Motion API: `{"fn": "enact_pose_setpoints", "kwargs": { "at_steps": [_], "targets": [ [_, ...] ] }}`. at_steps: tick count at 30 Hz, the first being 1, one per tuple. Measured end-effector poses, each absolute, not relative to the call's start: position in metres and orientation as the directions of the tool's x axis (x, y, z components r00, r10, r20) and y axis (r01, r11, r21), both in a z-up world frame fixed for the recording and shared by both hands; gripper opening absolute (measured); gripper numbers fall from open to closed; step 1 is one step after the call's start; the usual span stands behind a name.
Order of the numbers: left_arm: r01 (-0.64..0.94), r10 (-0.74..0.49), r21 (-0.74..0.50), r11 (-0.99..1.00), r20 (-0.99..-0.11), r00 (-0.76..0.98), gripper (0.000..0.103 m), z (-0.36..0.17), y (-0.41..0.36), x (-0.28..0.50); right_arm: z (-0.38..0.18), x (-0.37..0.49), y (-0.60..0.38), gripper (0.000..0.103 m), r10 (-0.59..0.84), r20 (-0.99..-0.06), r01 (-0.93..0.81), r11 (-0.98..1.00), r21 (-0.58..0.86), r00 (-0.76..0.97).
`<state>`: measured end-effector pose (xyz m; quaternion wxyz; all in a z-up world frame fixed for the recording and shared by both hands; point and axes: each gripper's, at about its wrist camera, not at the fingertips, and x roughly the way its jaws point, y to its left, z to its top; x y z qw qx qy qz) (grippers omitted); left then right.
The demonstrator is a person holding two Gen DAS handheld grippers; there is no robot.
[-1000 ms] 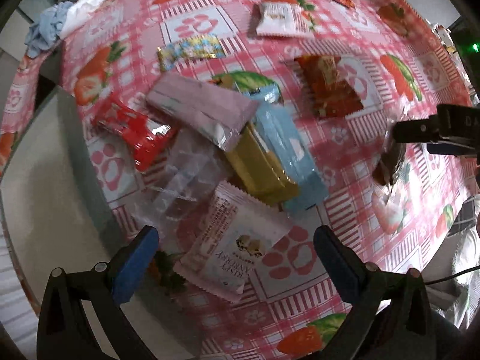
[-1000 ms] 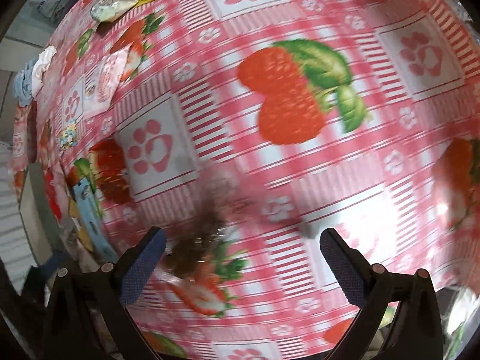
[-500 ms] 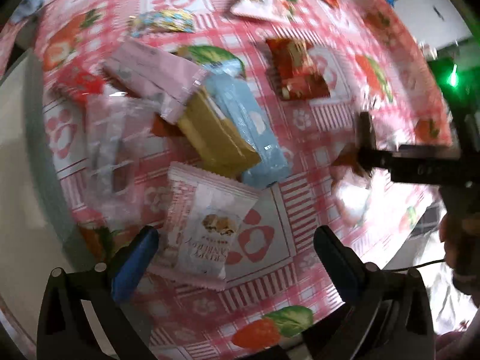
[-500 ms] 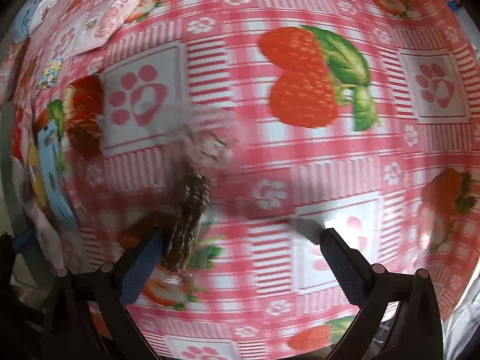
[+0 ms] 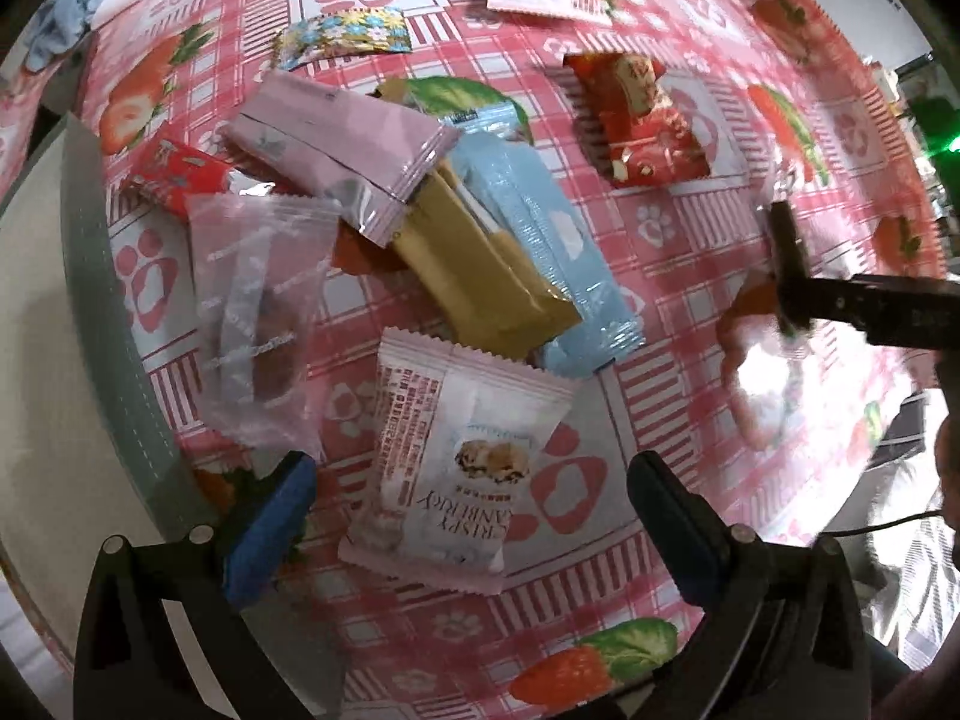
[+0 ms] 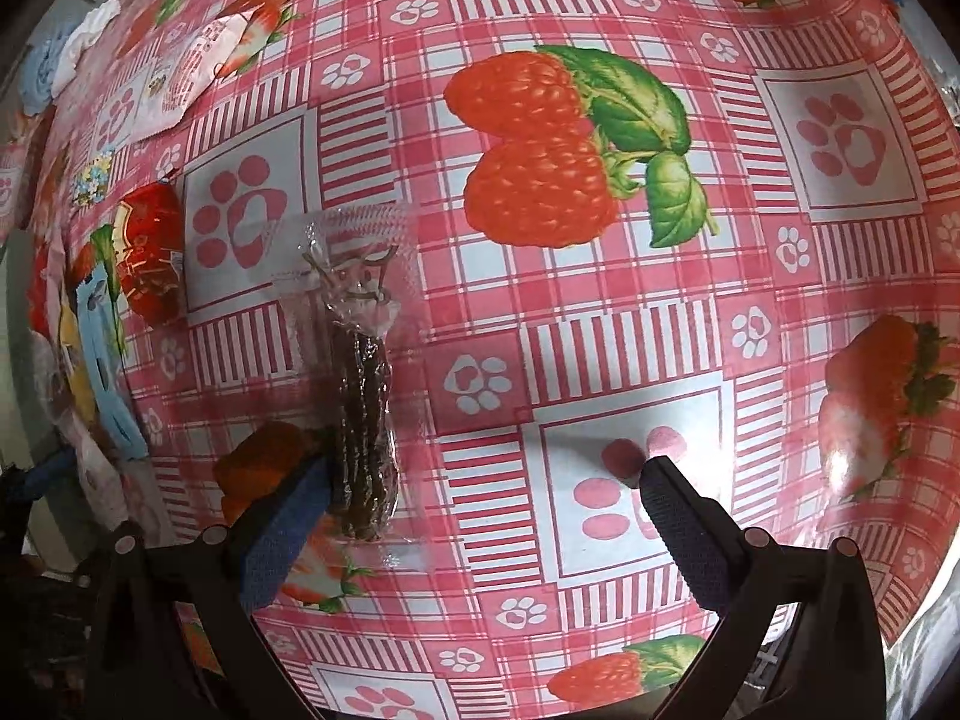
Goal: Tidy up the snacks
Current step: 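Grasp the white cranberry biscuit packet with the left gripper while the right gripper holds the jerky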
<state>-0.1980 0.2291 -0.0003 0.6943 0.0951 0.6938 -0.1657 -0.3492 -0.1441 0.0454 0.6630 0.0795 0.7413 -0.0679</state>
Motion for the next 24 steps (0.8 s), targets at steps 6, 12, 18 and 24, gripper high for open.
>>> {"fn": "enact_pose_setpoints", "kwargs": {
  "at_steps": [6,12,18,24],
  "targets": [
    [0.371,-0.06,-0.057,0.927,-0.998,-0.004,0.103,-0.01,0.202,-0.203,0.043,-0.341,-0.155,0.103,0.041,-0.994,0.208,0.978,0.019,-0.102],
    [0.397,-0.049,-0.047,0.916,-0.999,-0.004,0.103,-0.001,0.192,-0.203,0.044,-0.322,-0.134,0.103,0.036,-0.993,0.185,0.983,0.015,-0.11],
    [0.336,-0.121,-0.124,0.934,-0.992,-0.03,0.103,0.013,0.198,-0.214,0.037,-0.317,-0.113,0.103,-0.004,-0.99,0.124,0.992,-0.022,-0.142],
    [0.298,-0.116,-0.129,0.946,-0.991,-0.064,0.103,0.011,0.214,-0.204,0.031,-0.319,-0.104,0.103,-0.003,-0.987,0.116,0.993,-0.022,-0.162]
  ]
}}
